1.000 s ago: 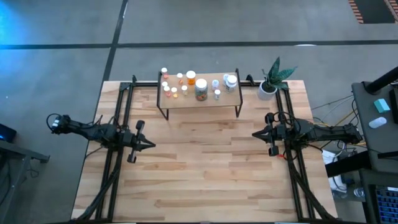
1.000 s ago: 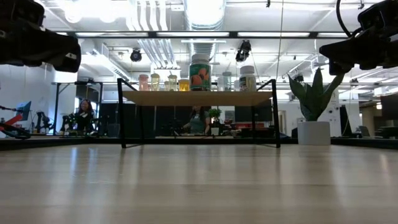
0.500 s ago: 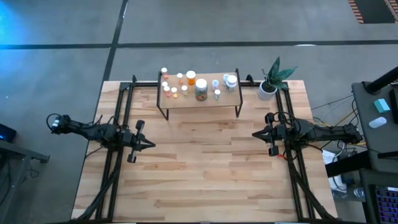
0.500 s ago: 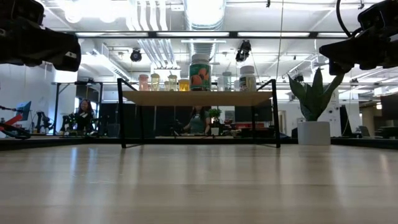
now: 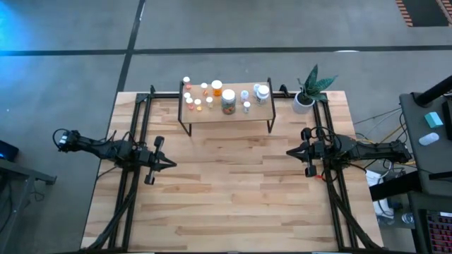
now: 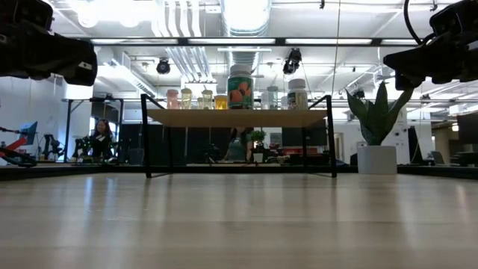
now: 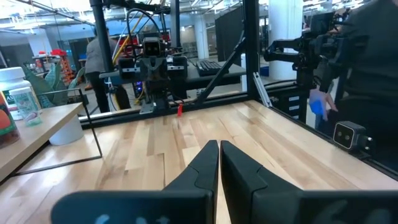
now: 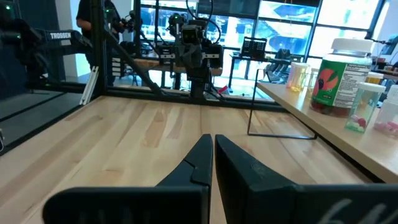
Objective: Pick and place medicine bottles onto shelf by color
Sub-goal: Return to Home Position
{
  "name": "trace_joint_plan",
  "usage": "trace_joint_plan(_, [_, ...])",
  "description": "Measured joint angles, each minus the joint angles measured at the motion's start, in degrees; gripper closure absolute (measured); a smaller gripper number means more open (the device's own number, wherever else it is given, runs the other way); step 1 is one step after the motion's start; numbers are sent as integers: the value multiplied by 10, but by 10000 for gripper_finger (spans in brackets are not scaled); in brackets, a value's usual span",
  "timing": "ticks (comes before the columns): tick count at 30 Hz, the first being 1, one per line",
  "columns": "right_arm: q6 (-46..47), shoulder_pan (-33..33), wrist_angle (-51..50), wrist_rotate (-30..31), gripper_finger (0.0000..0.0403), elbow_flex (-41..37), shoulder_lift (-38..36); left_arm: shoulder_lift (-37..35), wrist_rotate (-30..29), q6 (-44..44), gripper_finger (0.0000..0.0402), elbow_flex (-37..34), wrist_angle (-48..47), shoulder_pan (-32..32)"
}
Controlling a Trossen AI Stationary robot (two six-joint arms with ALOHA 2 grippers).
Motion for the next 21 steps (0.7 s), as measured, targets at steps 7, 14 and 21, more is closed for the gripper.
trace_joint_plan(7, [0,0,0,0,394,0,0,0,0,0,401,0,0,0])
trace_joint_plan(14, [0,0,0,0,394,0,0,0,0,0,402,0,0,0])
trace_joint_plan(21, [0,0,0,0,394,0,0,0,0,0,402,0,0,0])
